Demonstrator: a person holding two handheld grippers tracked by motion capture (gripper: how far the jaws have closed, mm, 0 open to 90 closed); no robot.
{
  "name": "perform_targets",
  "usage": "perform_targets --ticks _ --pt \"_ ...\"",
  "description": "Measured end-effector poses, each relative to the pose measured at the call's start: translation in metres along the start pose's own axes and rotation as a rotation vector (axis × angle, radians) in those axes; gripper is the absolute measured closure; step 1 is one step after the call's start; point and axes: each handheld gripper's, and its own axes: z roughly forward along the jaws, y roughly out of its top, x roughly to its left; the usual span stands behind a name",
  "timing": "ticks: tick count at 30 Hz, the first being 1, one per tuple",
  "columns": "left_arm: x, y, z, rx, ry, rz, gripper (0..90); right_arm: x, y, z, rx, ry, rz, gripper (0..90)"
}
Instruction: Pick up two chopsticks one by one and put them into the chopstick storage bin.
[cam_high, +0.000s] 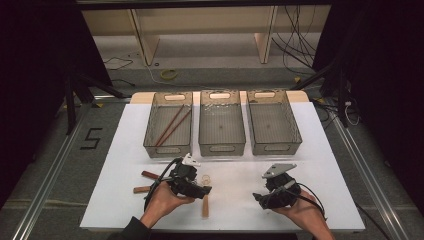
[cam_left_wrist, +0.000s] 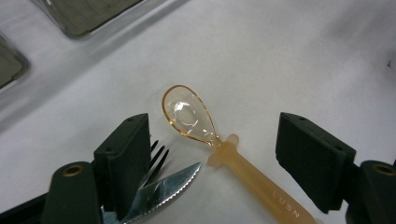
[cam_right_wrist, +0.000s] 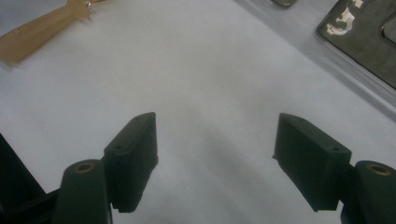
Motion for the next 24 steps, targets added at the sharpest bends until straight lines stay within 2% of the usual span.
perform_targets --ticks 6,12,24 --pt "-0.003 0.001 0.001 0.009 0.004 0.011 28.4 0.000 0.000 0.001 0.004 0.004 0.000 30.7" --pt "-0.008 0.000 0.006 0.037 -0.014 0.023 30.2 0.000 0.000 0.002 0.008 0.006 -0.003 30.7" --pt "-0.019 -0.006 0.013 0.088 -0.013 0.046 33.9 -0.001 -0.001 0.002 0.008 0.007 0.000 30.7"
